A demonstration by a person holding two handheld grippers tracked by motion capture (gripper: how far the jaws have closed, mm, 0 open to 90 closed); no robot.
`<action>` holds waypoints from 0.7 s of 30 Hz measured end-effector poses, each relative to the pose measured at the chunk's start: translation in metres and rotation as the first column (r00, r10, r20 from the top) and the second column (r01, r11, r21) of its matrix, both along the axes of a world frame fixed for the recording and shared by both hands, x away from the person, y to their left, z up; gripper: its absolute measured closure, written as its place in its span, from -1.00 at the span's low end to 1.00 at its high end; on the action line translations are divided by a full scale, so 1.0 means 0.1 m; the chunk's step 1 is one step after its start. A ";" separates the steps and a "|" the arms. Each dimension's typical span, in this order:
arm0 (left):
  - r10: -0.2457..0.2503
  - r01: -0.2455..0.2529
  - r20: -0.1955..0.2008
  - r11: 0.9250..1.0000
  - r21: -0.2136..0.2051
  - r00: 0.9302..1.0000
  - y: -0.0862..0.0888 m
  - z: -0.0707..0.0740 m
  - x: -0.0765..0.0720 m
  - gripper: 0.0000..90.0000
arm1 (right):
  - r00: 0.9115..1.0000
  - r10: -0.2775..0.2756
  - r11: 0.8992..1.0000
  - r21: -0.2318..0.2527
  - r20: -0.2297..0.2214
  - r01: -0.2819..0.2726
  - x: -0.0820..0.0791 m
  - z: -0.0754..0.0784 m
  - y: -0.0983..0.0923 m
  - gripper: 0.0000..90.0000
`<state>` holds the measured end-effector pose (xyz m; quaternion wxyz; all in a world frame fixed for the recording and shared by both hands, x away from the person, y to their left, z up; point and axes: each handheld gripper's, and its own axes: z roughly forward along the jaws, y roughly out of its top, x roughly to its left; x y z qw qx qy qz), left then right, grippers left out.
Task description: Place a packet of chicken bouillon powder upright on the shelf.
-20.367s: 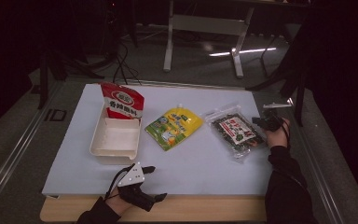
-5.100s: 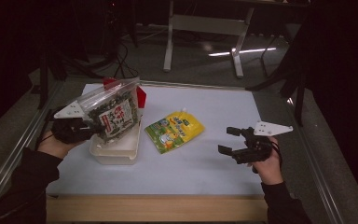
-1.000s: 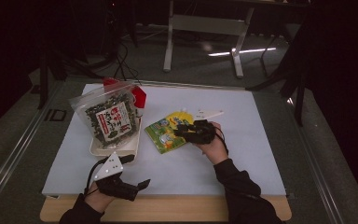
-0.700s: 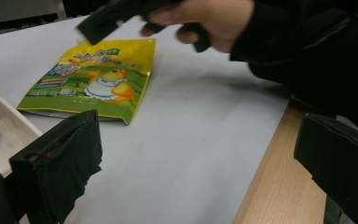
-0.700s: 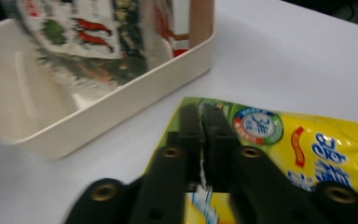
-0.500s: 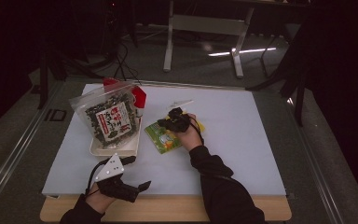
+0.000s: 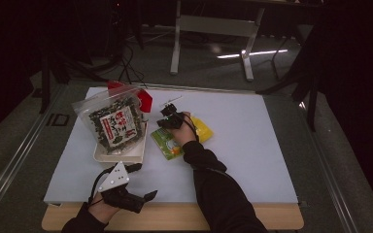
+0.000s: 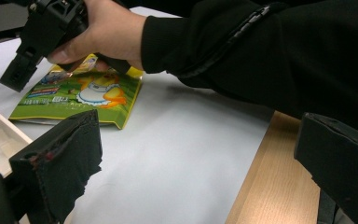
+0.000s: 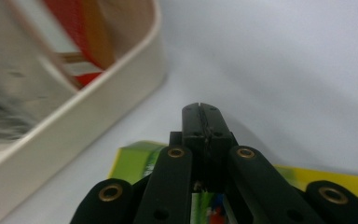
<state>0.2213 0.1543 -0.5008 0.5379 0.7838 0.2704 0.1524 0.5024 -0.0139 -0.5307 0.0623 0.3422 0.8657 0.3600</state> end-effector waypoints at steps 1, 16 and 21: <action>0.000 0.000 -0.001 1.000 -0.002 1.000 0.00 0.00 0.00 -0.95 | 1.000 -0.001 1.000 -0.009 -0.009 0.001 0.02 -0.01 0.02 1.00; -0.008 0.008 -0.006 1.000 -0.007 1.000 -0.02 0.00 -0.01 -0.95 | 0.997 0.048 0.997 -0.064 -0.063 -0.052 -0.13 -0.04 -0.01 1.00; -0.012 0.012 -0.011 1.000 -0.003 1.000 -0.03 -0.02 0.00 -0.95 | 0.995 0.091 0.994 -0.059 -0.048 -0.094 -0.34 -0.05 -0.17 1.00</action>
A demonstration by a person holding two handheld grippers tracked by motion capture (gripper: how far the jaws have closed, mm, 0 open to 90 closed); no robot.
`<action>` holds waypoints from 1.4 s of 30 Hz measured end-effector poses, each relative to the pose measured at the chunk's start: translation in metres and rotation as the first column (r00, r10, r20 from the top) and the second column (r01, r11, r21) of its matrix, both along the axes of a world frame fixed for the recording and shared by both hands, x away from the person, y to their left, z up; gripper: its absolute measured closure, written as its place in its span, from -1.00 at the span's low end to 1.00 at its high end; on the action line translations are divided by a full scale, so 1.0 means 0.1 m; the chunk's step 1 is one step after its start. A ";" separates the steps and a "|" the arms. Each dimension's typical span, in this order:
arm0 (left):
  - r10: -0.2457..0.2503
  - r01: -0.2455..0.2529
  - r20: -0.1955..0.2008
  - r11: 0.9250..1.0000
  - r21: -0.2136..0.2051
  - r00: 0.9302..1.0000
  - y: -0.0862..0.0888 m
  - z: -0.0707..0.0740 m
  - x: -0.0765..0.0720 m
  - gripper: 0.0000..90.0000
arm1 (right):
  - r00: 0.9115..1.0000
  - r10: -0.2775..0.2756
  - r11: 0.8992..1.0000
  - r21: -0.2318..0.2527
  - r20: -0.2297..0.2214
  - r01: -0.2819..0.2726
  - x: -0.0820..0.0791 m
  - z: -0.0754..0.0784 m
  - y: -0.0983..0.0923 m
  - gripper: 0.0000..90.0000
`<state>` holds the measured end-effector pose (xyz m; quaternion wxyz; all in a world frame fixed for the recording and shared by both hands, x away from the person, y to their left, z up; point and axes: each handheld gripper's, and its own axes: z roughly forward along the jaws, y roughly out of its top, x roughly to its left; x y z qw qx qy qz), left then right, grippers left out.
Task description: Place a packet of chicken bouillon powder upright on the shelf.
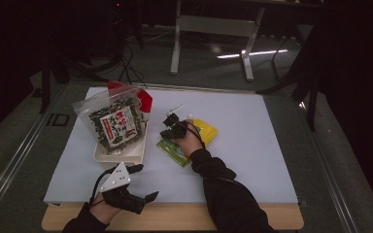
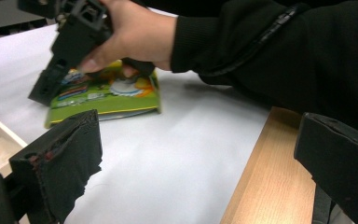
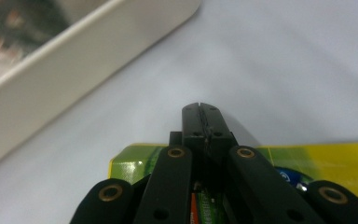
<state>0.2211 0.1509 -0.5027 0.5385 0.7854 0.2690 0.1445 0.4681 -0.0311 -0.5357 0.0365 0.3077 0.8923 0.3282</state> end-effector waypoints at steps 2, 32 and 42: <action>0.000 0.000 -0.003 1.000 0.004 1.000 -0.01 -0.01 0.01 -0.95 | 1.000 0.017 1.000 -0.007 0.011 -0.017 -0.07 0.00 -0.06 1.00; -0.026 0.026 -0.018 1.000 0.005 0.999 -0.20 -0.04 0.05 -0.96 | 0.989 0.141 0.990 0.019 0.045 -0.142 -0.84 0.12 -0.81 0.90; -0.027 0.028 -0.016 0.999 0.017 0.999 -0.22 -0.08 0.05 -0.95 | 0.993 0.012 1.000 0.027 0.118 -0.016 -0.66 0.40 -1.20 0.76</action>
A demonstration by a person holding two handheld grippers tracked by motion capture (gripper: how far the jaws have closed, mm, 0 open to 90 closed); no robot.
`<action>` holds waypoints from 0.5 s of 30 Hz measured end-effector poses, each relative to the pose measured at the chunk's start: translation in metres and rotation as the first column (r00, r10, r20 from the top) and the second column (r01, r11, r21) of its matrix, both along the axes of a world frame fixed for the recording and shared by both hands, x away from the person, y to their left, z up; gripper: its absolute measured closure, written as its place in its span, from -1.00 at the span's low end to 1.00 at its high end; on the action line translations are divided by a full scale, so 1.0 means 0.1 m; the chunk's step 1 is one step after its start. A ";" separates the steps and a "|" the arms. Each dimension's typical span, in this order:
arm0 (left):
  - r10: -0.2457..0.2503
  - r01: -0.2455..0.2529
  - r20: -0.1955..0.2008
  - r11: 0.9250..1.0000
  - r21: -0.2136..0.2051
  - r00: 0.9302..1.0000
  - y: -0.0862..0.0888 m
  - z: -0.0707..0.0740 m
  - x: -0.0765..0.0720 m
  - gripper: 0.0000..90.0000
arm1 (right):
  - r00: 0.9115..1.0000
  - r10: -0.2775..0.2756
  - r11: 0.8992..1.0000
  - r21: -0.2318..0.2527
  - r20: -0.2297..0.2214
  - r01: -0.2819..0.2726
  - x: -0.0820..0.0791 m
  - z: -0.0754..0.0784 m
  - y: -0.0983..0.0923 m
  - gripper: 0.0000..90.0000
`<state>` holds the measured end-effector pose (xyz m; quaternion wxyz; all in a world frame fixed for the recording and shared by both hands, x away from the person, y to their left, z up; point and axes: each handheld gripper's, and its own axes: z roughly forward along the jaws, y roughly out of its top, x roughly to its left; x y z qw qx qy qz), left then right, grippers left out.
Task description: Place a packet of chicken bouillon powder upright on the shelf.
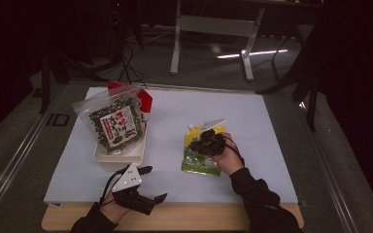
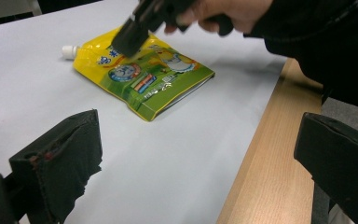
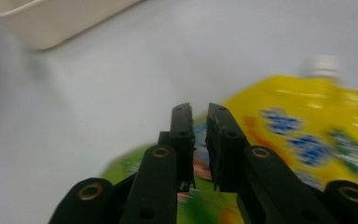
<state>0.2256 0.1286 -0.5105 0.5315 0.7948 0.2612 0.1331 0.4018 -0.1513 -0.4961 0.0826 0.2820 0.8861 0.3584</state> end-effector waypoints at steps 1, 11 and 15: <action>0.000 0.000 0.000 1.000 -0.002 1.000 0.00 0.00 0.00 -0.95 | 1.000 -0.025 1.000 0.000 0.003 0.025 0.04 0.02 -0.05 0.72; -0.004 0.004 -0.003 1.000 0.009 1.000 -0.01 -0.02 0.00 -0.96 | 0.965 -0.262 0.965 0.009 -0.002 0.262 0.46 0.07 -0.51 0.44; -0.007 0.007 -0.003 1.000 0.007 1.000 -0.01 -0.02 0.00 -0.95 | 0.947 -0.320 0.947 0.003 -0.015 0.320 0.60 0.04 -0.66 0.35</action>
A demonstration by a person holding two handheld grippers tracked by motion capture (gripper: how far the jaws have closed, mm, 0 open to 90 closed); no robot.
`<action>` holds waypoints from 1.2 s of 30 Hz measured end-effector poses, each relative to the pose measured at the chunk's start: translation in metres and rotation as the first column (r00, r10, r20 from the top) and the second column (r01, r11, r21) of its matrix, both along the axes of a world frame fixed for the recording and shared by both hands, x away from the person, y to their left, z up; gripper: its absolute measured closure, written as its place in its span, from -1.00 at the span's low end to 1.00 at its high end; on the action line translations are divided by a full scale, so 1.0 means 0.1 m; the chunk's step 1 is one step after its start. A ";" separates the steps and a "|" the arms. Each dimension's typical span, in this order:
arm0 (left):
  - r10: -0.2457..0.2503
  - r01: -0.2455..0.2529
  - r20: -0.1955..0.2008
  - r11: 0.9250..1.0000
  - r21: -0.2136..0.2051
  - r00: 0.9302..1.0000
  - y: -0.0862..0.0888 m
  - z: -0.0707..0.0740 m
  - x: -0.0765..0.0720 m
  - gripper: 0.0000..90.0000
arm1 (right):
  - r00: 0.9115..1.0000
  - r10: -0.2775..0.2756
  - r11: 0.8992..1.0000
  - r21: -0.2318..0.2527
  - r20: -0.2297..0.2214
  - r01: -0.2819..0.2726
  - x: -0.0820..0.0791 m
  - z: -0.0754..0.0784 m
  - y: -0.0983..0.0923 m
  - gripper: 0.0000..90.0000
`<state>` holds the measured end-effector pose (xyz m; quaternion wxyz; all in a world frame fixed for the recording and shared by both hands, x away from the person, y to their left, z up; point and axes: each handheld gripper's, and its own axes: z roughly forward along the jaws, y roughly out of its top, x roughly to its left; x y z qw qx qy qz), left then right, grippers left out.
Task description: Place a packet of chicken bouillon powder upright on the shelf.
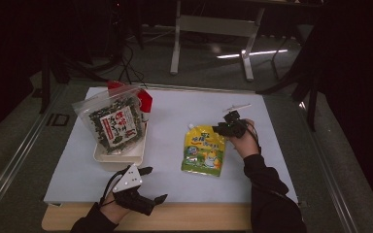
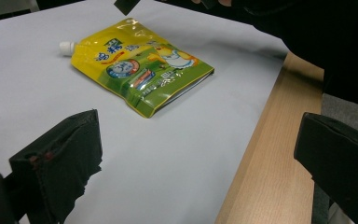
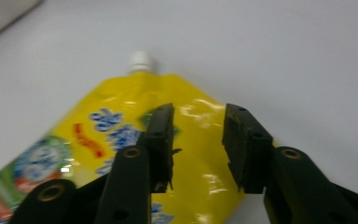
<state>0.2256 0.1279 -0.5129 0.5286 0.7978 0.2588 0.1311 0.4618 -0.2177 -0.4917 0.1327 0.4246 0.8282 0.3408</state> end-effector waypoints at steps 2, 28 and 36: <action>0.001 -0.001 -0.002 1.000 0.001 1.000 0.00 0.00 0.00 -0.96 | 1.000 -0.022 1.000 0.004 -0.014 0.022 0.06 -0.03 -0.06 0.29; -0.001 0.002 -0.013 1.000 0.011 1.000 -0.01 -0.05 0.02 -0.96 | 0.974 -0.049 0.998 0.036 -0.223 0.058 0.28 -0.29 -0.15 0.15; -0.002 0.002 -0.014 1.000 0.009 1.000 -0.01 -0.04 0.01 -0.95 | 0.975 0.020 0.999 -0.027 -0.222 -0.027 0.21 -0.22 -0.06 0.99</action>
